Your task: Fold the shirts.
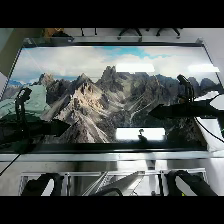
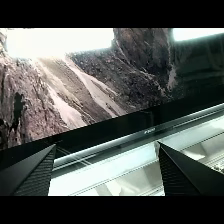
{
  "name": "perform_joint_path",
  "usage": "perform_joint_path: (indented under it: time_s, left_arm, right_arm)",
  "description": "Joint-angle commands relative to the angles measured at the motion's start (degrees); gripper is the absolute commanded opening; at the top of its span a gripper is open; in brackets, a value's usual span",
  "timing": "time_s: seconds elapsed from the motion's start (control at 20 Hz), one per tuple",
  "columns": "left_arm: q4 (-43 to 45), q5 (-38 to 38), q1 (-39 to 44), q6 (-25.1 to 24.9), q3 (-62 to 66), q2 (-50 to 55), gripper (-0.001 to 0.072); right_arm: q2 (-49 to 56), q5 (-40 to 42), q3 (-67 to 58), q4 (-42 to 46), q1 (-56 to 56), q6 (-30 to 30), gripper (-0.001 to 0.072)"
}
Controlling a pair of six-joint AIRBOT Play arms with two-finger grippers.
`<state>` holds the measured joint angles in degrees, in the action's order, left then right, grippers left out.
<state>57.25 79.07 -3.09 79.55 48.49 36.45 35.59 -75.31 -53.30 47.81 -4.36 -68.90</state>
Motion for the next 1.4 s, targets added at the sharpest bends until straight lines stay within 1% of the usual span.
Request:
perform_joint_path:
  time_s: [0.0, 0.2, 0.45, 0.7, 0.75, 0.8, 0.85, 0.9, 0.95, 1.0, 1.05, 1.15, 1.25, 1.3, 1.35]
  left_arm:
    - [0.0, 0.0, 0.0, 0.0, 0.0, 0.0, 0.0688]
    - [0.0, -0.3, 0.0, 0.0, 0.0, 0.0, 0.0688]
    - [0.3, -9.2, 0.0, 0.0, 0.0, 0.0, 0.0688]
    - [0.4, -13.2, 0.0, 0.0, 0.0, 0.2, 0.0684]
    - [0.9, -14.2, 0.0, 0.0, 0.0, 0.3, 0.0514]
    - [1.8, -15.6, 0.0, 0.0, 0.0, 0.5, 0.0311]
    - [1.9, -17.5, -0.2, 0.0, 0.2, 1.3, 0.03]
    - [1.8, -19.3, -0.9, 0.0, 0.2, 2.5, 0.0302]
    - [2.3, -20.5, -2.0, -0.1, 0.2, 3.9, 0.0393]
    - [4.9, -22.2, -3.7, -0.1, 0.3, 5.9, 0.061]
    - [8.7, -22.8, -5.5, -0.1, 0.9, 8.2, 0.0657]
    - [21.2, -22.9, -9.9, -0.1, 5.3, 15.3, 0.0658]
    - [32.2, -25.7, -12.9, -0.2, 10.7, 21.9, 0.0659]
    - [36.6, -27.5, -14.5, -0.2, 13.5, 25.6, 0.0659]
    - [38.8, -29.0, -16.0, -0.2, 15.9, 29.0, 0.0659]
  right_arm:
    - [0.0, 0.0, -0.1, 0.0, 0.0, 0.0, 0.0657]
    - [0.2, 1.1, -0.1, 0.0, 0.0, 0.2, 0.0657]
    - [0.4, 1.1, -0.1, 0.0, 0.0, 0.2, 0.0658]
    - [0.5, 1.5, 0.0, 0.0, 0.0, 0.2, 0.0657]
    - [0.5, 2.6, 0.0, -0.4, 0.0, 0.2, 0.0657]
    - [0.5, 4.3, 0.0, -1.2, 0.0, 0.2, 0.0657]
    - [0.6, 5.9, 0.0, -2.9, 0.0, 0.2, 0.0658]
    - [0.6, 7.7, 0.0, -5.3, 0.0, 0.2, 0.0657]
    - [0.6, 8.0, 0.0, -7.2, 0.0, 0.2, 0.0657]
    - [0.6, 7.8, 0.0, -7.8, 0.0, 0.2, 0.0657]
    - [0.8, 8.0, -0.1, -8.0, 0.0, 0.2, 0.0657]
    - [1.2, 7.7, 0.0, -8.0, 0.0, 0.2, 0.0658]
    - [1.2, 6.3, 0.0, -8.0, 0.0, 0.2, 0.0658]
    - [1.2, 6.1, 0.0, -8.0, 0.0, 0.2, 0.0658]
    - [1.2, 6.6, 0.0, -8.0, 0.0, 0.2, 0.0657]
